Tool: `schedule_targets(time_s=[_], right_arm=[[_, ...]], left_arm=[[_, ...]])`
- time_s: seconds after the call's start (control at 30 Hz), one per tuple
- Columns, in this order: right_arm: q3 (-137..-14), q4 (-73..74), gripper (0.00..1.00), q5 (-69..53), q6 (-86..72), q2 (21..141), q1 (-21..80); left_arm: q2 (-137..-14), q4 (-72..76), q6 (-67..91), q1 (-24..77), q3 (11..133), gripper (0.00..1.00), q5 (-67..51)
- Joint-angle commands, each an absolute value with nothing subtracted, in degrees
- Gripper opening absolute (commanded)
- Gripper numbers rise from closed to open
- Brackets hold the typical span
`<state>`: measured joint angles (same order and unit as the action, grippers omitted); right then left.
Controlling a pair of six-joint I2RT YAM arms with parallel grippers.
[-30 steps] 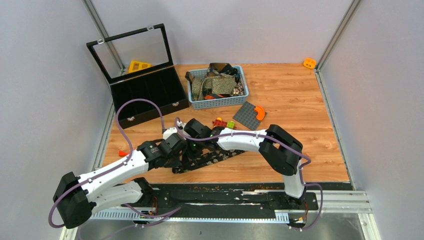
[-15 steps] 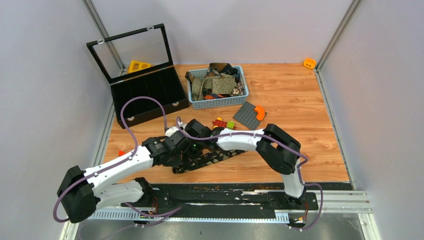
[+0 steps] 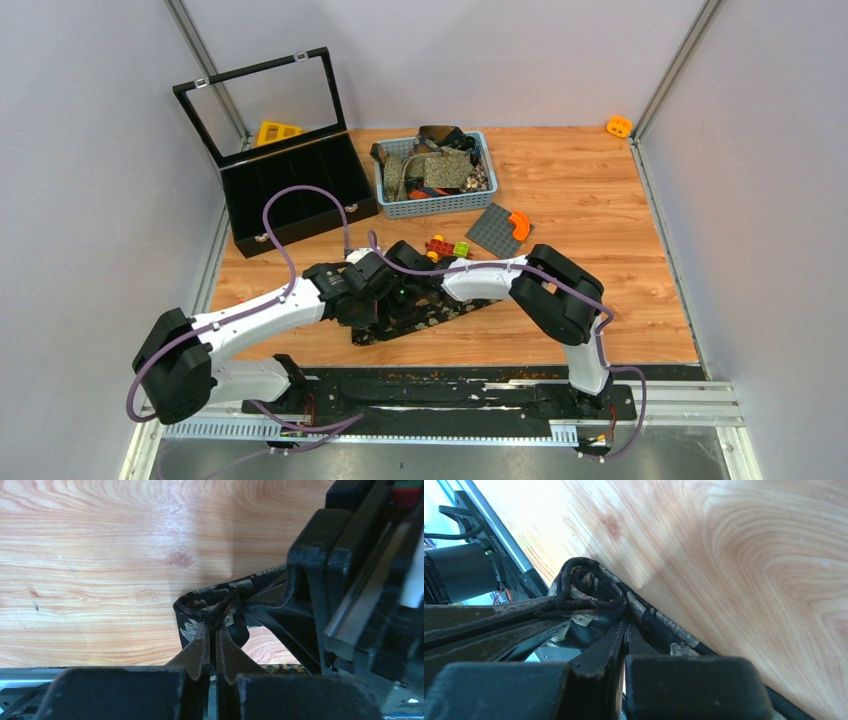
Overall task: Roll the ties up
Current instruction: Roll the tie at the center of the board.
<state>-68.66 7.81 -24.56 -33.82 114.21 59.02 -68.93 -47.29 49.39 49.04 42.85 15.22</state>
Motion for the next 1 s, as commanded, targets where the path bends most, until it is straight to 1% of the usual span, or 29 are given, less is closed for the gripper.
schedule_targets(time_s=[0.0,0.17,0.4,0.67,0.83,0.97], right_arm=[[-67.02,3.64,0.01,-26.50,-34.62,112.09,58.93],[-65.90,3.46,0.01,-26.59,-34.75,110.84,58.11],[-64.52,5.33,0.01,-25.49,-33.69,106.55,56.54],[-64.34,7.27,0.01,-24.52,-33.19,104.29,56.24],[-64.12,7.46,0.01,-24.30,-33.35,103.68,56.30],[-64.46,7.80,0.01,-24.19,-33.38,103.37,56.34]], left_arm=[[-69.86,-42.76,50.63,49.95,45.26,0.13,14.05],[-69.58,-41.88,52.04,50.64,45.10,0.27,13.97],[-66.21,-41.33,53.72,51.06,42.10,0.40,15.25],[-58.53,-42.50,55.59,51.15,38.20,0.55,18.64],[-51.90,-42.41,57.23,51.07,34.21,0.61,20.19],[-47.27,-42.25,58.21,51.10,31.76,0.64,21.26]])
